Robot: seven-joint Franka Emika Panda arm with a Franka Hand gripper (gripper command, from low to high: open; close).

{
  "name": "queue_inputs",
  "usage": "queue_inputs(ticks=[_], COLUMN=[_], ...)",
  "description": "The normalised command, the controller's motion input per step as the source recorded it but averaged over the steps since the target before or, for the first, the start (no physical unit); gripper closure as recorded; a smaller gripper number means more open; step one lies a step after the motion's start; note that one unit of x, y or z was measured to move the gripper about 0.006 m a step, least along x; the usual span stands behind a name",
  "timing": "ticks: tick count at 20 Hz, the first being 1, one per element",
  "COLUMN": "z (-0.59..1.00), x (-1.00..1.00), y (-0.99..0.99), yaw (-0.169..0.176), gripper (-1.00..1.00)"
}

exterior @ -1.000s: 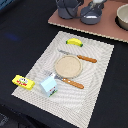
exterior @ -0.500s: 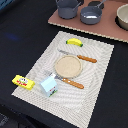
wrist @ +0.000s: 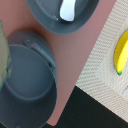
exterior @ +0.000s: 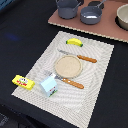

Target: Interact with the objects in diverse but meaningful ways.

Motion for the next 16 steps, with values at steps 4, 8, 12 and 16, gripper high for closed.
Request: queue_inputs(ticks=[4,8,12,16], z=[-0.33,-0.31,-0.37,-0.17], x=[-0.57,-0.48,-0.6,-0.56], y=[-0.47,-0.32,-0.35,-0.28], yaw=[-0.035,-0.012,-0.009,-0.011], gripper=[-1.0,-1.0,-1.0,-1.0])
